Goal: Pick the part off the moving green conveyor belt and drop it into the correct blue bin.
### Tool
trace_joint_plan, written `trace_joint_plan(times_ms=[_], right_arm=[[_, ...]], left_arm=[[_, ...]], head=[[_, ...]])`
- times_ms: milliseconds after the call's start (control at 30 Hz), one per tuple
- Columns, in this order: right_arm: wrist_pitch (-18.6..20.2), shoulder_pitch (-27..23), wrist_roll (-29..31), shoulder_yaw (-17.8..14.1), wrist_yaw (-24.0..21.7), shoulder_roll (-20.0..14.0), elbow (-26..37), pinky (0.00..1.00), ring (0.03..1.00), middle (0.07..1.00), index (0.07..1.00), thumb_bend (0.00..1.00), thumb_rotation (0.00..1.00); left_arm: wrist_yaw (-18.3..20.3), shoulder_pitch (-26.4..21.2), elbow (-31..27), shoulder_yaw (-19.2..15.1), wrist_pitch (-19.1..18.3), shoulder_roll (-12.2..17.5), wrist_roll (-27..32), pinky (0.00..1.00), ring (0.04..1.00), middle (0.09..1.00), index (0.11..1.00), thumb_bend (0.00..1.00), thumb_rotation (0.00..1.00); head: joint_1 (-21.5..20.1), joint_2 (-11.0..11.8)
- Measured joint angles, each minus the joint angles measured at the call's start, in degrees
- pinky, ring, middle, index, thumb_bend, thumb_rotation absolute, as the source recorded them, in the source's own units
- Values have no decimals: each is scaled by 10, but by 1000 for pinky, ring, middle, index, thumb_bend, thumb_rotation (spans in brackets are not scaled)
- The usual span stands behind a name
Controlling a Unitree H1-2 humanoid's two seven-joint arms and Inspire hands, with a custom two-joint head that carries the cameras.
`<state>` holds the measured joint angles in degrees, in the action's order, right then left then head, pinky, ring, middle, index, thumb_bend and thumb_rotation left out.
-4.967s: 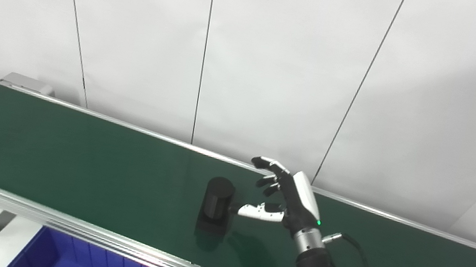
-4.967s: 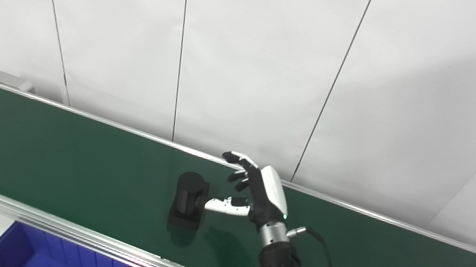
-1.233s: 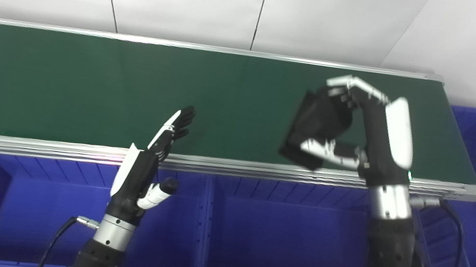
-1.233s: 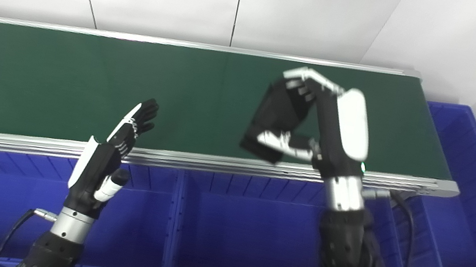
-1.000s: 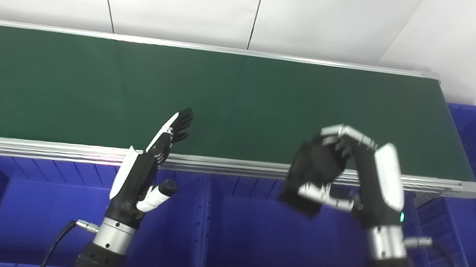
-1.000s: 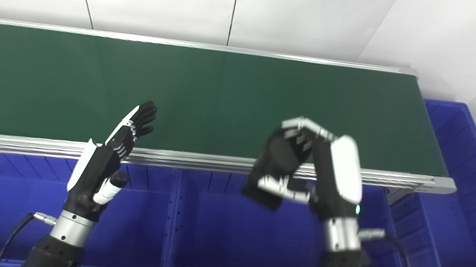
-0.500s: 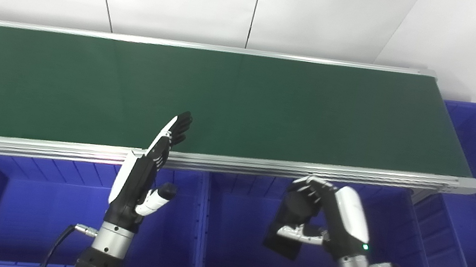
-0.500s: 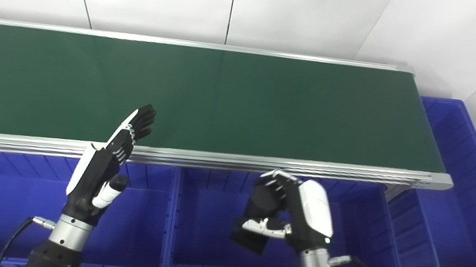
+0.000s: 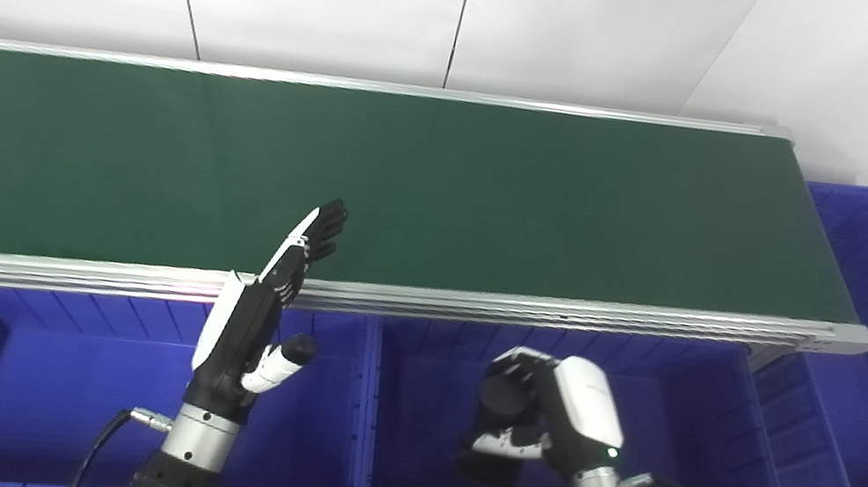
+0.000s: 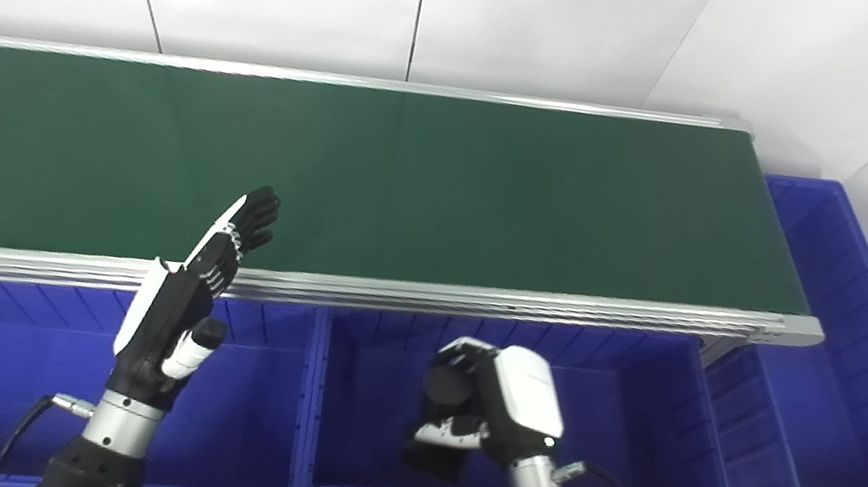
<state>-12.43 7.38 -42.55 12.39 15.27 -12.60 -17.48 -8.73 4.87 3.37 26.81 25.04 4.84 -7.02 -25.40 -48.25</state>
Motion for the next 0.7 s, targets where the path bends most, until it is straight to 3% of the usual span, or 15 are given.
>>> trace_joint_plan(times_ms=[367,700], right_arm=[[-15,-36,-39,80,57,-2,-85,329,395,498,532,513,0],[-47,-48,-57,139,94,-3,-100,329,376,464,556,509,0]], left_arm=[[0,6,0,5,0,-3,-6,913,935,938,942,796,933],[0,18,-2,7,0,-11,-8,907,931,929,935,819,932]], head=[[26,4],[40,9]])
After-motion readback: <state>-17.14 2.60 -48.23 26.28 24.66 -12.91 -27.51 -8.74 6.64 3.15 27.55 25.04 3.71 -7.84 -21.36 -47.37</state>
